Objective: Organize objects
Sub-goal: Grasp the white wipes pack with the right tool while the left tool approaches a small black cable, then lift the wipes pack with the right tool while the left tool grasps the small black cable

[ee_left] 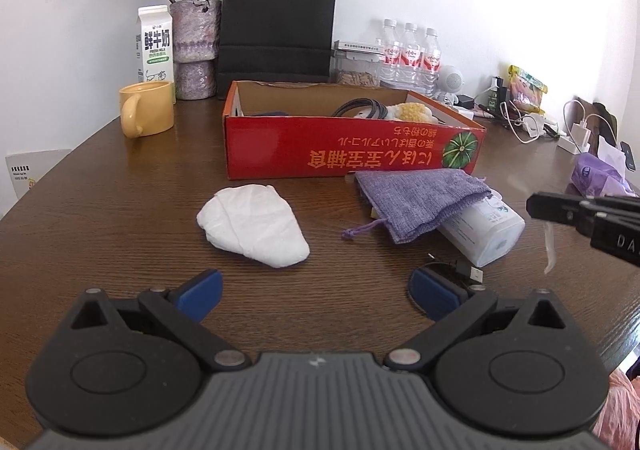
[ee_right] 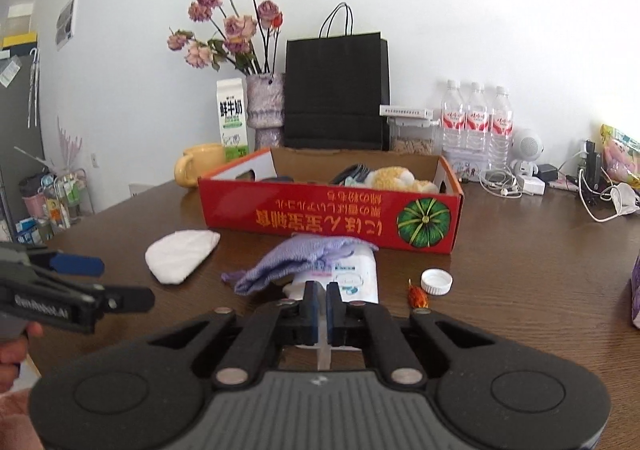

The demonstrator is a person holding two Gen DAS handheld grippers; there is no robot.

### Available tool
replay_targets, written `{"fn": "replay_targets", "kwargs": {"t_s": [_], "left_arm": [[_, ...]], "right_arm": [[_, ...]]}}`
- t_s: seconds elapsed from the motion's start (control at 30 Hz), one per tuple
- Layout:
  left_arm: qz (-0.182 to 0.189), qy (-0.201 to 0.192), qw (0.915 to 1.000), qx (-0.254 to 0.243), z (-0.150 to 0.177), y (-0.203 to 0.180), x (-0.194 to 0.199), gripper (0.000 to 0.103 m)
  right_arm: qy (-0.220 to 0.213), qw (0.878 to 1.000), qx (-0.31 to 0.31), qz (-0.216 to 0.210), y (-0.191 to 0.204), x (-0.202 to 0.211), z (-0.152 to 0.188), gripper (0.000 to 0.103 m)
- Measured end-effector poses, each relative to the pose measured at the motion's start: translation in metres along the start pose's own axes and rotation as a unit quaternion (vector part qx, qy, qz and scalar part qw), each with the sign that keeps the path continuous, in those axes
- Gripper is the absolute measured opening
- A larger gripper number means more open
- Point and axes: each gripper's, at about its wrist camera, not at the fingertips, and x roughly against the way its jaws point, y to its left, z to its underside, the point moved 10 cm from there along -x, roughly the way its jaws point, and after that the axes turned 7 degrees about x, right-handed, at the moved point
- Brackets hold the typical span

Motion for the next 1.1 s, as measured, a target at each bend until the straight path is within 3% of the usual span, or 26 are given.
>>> {"fn": "replay_targets", "kwargs": {"t_s": [0.33, 0.4, 0.47, 0.53, 0.57, 0.6, 0.73, 0.97, 1.07, 1.1], "left_arm": [[0.013, 0.011, 0.9981, -0.059, 0.005, -0.04, -0.028, 0.103], [0.011, 0.013, 0.9972, -0.073, 0.006, -0.046, -0.036, 0.096], [0.009, 0.018, 0.9966, -0.08, 0.008, -0.049, -0.045, 0.08], [0.032, 0.023, 0.9965, -0.074, 0.01, -0.052, -0.05, 0.054], [0.041, 0.022, 0.9962, -0.074, 0.01, -0.053, -0.049, 0.025], [0.043, 0.022, 0.9959, -0.077, 0.01, -0.054, -0.048, 0.008], [0.054, 0.025, 0.9964, -0.061, 0.013, -0.044, -0.041, 0.005], [0.01, 0.019, 0.9995, -0.024, 0.009, -0.004, -0.028, 0.005], [0.008, 0.015, 0.9998, -0.01, 0.004, 0.002, -0.023, 0.009], [0.014, 0.014, 0.9997, -0.011, 0.002, 0.0, -0.022, 0.014]], "right_arm": [[-0.009, 1.0, -0.005, 0.006, -0.003, 0.009, -0.007, 0.003], [-0.008, 1.0, -0.007, 0.004, -0.002, 0.009, -0.006, 0.003], [-0.007, 1.0, -0.007, 0.002, 0.0, 0.008, -0.005, 0.003], [-0.006, 1.0, -0.008, -0.002, 0.003, 0.007, -0.003, 0.003], [-0.005, 1.0, -0.009, -0.003, 0.003, 0.006, -0.002, 0.003], [-0.003, 1.0, -0.01, -0.005, 0.004, 0.005, -0.001, 0.003], [0.002, 1.0, -0.016, -0.008, 0.006, 0.003, 0.004, 0.004], [0.009, 1.0, -0.021, -0.013, 0.009, 0.002, 0.011, 0.004], [0.012, 1.0, -0.023, -0.015, 0.011, 0.002, 0.013, 0.004], [0.012, 1.0, -0.023, -0.015, 0.011, 0.001, 0.013, 0.005]]}}
